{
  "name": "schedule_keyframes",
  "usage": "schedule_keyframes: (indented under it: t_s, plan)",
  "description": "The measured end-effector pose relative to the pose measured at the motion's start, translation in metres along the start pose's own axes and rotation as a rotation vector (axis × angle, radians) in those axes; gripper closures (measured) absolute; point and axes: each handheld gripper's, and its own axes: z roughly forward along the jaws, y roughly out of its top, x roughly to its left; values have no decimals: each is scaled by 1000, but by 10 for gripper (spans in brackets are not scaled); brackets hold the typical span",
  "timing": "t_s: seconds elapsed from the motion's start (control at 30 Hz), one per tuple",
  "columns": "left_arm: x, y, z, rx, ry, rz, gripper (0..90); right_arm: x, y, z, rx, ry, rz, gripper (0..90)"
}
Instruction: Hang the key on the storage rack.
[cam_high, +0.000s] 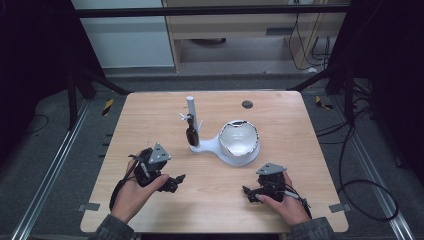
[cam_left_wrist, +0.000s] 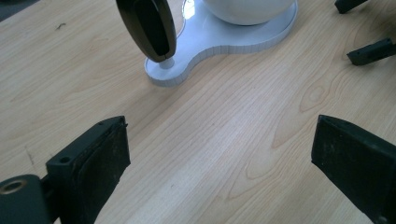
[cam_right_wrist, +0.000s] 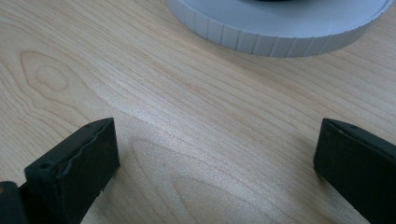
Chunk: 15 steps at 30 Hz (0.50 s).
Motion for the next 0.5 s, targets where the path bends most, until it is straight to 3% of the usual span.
schedule_keyframes:
  t_s: [0.5]
  plan:
    - [14, -43, 0, 46, 37, -56, 45, 0, 0, 0, 0, -1, -1, 5]
